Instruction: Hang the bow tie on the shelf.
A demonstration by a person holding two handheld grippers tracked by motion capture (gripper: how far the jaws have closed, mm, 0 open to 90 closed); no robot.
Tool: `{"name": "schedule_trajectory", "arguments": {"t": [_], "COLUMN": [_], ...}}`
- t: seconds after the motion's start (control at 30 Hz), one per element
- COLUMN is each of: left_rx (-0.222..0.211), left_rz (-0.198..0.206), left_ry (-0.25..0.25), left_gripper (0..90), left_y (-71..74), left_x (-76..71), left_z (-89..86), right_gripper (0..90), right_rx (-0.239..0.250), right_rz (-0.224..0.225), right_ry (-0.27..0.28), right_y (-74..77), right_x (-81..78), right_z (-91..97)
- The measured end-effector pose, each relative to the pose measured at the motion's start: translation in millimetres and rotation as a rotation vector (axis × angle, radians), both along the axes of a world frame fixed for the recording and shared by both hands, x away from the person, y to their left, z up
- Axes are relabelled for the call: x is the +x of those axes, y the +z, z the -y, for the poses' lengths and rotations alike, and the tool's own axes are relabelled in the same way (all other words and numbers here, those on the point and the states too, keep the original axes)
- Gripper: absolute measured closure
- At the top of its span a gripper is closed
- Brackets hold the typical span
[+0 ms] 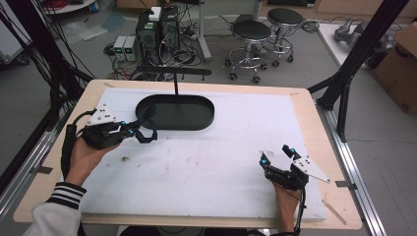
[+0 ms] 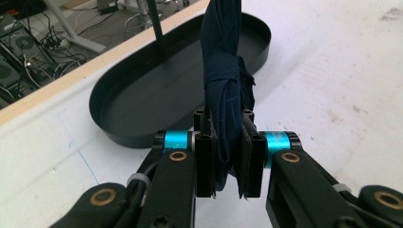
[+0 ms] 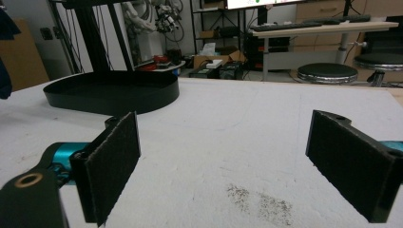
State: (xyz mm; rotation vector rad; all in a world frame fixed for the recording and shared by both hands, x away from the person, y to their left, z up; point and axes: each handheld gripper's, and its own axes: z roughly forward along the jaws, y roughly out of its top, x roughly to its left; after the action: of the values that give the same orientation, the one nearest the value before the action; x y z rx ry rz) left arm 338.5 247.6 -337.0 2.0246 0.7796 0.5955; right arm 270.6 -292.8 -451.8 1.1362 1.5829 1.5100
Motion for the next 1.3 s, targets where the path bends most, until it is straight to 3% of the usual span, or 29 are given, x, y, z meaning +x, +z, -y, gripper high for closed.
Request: {"name": "schedule_trajectory", "arguments": {"t": [0.5,0.7,0.87,1.07,1.2,1.3], "left_rx": [0.001,0.034,0.041,0.003,0.018,0.000], "left_rz": [0.079,0.104,0.116,0.131,0.148,0.151], "left_ry": [0.017,0.040,0.061,0.110,0.103,0.106], "left_gripper": [79.9,79.9,79.9,79.9,79.9,79.9], "left_y": [42.8,56.0,59.3,63.9,66.6,65.2], "left_x": [25.2,39.3,52.7,67.3,72.3,76.1], "left_z": [5.8,9.3,9.4,5.3,5.3,5.1], "right_gripper": [10.1,10.1,10.1,10.1,10.1,10.1], "right_rx": [0.005,0.008,0.013,0.011,0.013,0.015], "right_rz": [-0.011,-0.016,-0.018,-0.019,-0.023,-0.027], "right_ry": [-0.001,-0.013,-0.018,-0.016,-0.029,-0.035], "right_y": [0.1,0.1,0.2,0.2,0.3,0.3], "right_x": [0.6,0.6,0.7,0.9,2.2,1.9], "right_z": [0.5,0.3,0.2,0.2,0.9,0.7]}}
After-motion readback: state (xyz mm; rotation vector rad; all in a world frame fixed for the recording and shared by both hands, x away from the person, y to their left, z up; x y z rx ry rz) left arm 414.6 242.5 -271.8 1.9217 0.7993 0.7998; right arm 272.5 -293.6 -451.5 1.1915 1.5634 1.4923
